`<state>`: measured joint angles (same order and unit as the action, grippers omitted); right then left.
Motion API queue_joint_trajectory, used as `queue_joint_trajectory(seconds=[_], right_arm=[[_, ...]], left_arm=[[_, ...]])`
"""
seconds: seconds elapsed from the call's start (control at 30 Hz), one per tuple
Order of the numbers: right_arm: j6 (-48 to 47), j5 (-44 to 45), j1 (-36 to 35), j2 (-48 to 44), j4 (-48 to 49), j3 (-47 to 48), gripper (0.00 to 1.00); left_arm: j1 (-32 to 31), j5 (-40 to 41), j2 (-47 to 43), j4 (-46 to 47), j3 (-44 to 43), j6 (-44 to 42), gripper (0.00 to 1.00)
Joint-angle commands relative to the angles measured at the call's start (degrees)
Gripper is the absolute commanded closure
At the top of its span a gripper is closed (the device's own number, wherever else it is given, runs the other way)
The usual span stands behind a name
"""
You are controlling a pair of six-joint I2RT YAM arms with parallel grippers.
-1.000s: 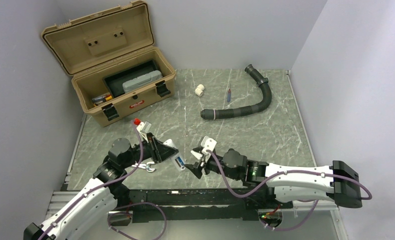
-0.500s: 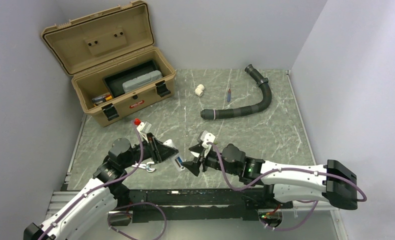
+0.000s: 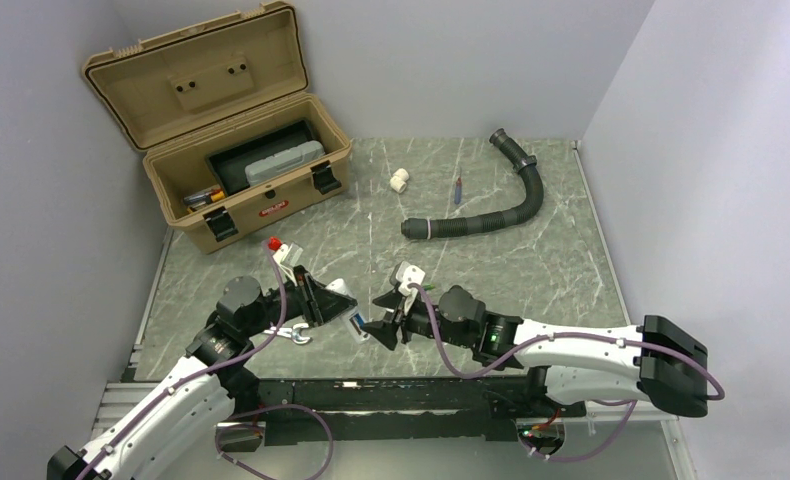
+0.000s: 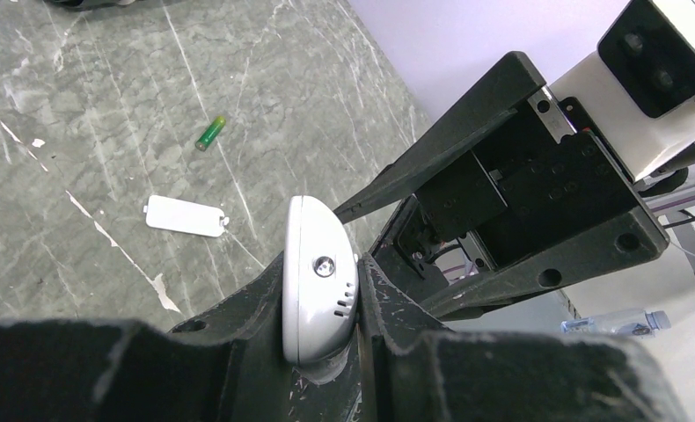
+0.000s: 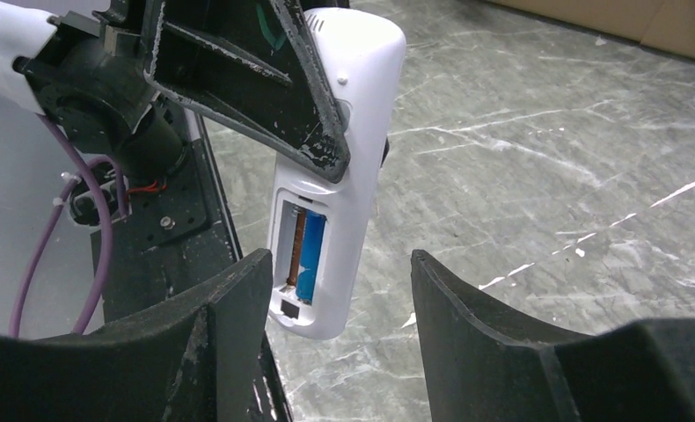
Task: Load the batteries into the remote control
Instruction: Adjust the battery in the remote control.
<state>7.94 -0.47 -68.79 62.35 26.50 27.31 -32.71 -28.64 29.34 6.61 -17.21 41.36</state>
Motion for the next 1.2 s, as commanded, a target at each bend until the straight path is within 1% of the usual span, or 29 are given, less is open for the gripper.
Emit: queue_joint_trajectory(seconds=[0.0, 0.57, 1.17], right_arm=[[0.3, -0.6, 0.7, 0.8, 5.1, 1.3, 0.39], [1.2, -2.4, 1.2, 2.9, 6.7, 1.8, 0.44], [1.4, -1.6, 1.4, 4.4, 7.1, 2.6, 0.51]], left_arm=[[-0.2, -1.0, -1.0, 3.4, -1.1, -0.1, 1.0], [-0.1, -1.0, -1.5, 3.5, -0.8, 0.2, 1.0], [-0.1, -1.2, -2.1, 3.4, -0.6, 0.6, 1.0]])
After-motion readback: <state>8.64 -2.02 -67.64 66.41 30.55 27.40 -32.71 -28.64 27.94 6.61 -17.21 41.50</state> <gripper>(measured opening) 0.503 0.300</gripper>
